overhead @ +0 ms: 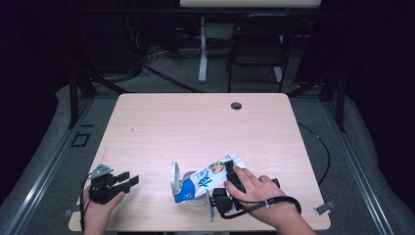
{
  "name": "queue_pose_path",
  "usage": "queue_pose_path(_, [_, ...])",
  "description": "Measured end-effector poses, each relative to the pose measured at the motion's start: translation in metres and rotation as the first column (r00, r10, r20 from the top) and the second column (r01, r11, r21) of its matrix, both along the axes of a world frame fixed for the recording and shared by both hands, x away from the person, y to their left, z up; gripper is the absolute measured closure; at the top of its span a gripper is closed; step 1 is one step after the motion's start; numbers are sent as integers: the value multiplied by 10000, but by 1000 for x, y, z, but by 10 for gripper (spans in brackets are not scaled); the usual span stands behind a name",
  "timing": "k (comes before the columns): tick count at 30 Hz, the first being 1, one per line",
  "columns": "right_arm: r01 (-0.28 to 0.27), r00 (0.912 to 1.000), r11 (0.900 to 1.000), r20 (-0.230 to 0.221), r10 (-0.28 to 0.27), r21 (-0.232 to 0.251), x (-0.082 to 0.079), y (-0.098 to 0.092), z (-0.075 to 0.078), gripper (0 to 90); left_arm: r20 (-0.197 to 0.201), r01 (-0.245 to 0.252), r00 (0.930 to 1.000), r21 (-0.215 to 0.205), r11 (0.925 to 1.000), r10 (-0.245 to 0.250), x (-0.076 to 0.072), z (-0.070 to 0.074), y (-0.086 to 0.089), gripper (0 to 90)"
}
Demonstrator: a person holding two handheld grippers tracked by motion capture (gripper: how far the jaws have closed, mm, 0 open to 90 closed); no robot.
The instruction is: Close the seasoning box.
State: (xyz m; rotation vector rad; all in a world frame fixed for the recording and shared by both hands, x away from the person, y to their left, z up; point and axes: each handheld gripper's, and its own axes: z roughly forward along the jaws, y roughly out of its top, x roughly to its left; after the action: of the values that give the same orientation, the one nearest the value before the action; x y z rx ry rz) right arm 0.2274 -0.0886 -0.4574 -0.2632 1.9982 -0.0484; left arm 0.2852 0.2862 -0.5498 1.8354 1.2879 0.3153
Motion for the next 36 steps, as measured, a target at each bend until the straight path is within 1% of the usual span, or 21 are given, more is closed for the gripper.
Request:
queue_pose_path(3, [174, 9998, 9997, -76, -172, 170, 0, -4, -2, 689, 8, -11, 10000, -9, 10000, 11, 0, 0, 0, 513])
queue_pose_path(5, [167, 9998, 9986, -150, -159, 507, 0, -8, -4, 692, -2, -16, 10000, 4, 10000, 16, 0, 0, 0, 512])
queue_pose_path(6, [305, 9994, 9983, -175, -297, 504, 0, -9, -3, 693, -11, -18, 10000, 18, 10000, 18, 1, -1, 0, 512])
queue_pose_path(10, [328, 9988, 9911, -406, -278, 1292, 0, -16, -8, 695, 27, -41, 10000, 27, 10000, 41, 1, -1, -1, 512])
queue_pose_path(11, [522, 9977, 9890, -504, -455, 1386, -1, -17, -8, 695, -79, 31, 10000, 80, 10000, -31, 1, 0, 0, 512])
queue_pose_path(13, [491, 9970, 9811, -683, -368, 1874, 0, -21, -11, 696, 16, -69, 10000, 27, 10000, 68, 1, -2, -1, 512])
queue_pose_path(17, [655, 9945, 9670, -960, -429, 2464, 1, -28, -18, 699, -17, -110, 9999, 17, 9999, 110, 2, -2, 1, 512])
queue_pose_path(19, [811, 9918, 9607, -1167, -515, 2653, 0, -30, -22, 699, -32, -126, 9999, 7, 9999, 126, 2, -2, 1, 512])
queue_pose_path(22, [919, 9880, 9441, -1471, -469, 3165, 1, -33, -29, 701, -68, -94, 9999, 24, 10000, 95, 2, -2, 1, 512])
queue_pose_path(23, [994, 9866, 9381, -1556, -495, 3319, 1, -34, -31, 701, -63, -95, 9999, 14, 10000, 95, 2, -2, 1, 511])
queue_pose_path(24, [1047, 9852, 9269, -1646, -474, 3604, 1, -35, -34, 701, -47, -112, 9999, -3, 9999, 112, 2, -2, 0, 512])
queue_pose_path(26, [1205, 9823, 9121, -1800, -524, 3918, 1, -36, -37, 701, -96, -87, 9999, -16, 10000, 87, 1, -2, 0, 512])
queue_pose_path(27, [1250, 9810, 9023, -1873, -503, 4125, 1, -36, -39, 700, -148, -60, 9999, 9, 10000, 60, 1, -1, 1, 512])
queue_pose_path(28, [1333, 9792, 8982, -1955, -541, 4190, 1, -37, -39, 701, -126, -85, 9999, -14, 10000, 85, 0, -1, 0, 512])
queue_pose_path(30, [1433, 9762, 8814, -2107, -512, 4501, 2, -37, -41, 700, -103, -151, 9998, -80, 9999, 150, 0, 0, 0, 512])
queue_pose_path(31, [1506, 9737, 8622, -2233, -448, 4836, 2, -38, -43, 701, -102, -165, 9998, -98, 9998, 164, 0, 0, 0, 512])
queue_pose_path(32, [1615, 9710, 8552, -2339, -486, 4925, 2, -38, -43, 701, -21, -227, 9997, -189, 9996, 227, 0, -1, -1, 512])
queue_pose_path(33, [1763, 9666, 8280, -2525, -435, 5323, 2, -39, -46, 701, -36, -207, 9998, -190, 9996, 206, 0, -1, 0, 512])
queue_pose_path(34, [1809, 9652, 8257, -2578, -446, 5344, 1, -40, -46, 701, -17, -259, 9997, -202, 9995, 258, 1, -1, -1, 512])
queue_pose_path(35, [1812, 9643, 8031, -2629, -318, 5676, 2, -40, -50, 701, -46, -243, 9997, -205, 9995, 242, 2, -1, -1, 511])
queue_pose_path(36, [1884, 9617, 7933, -2725, -295, 5789, 2, -40, -52, 702, -162, -210, 9997, -203, 9996, 207, 2, 0, 0, 511])
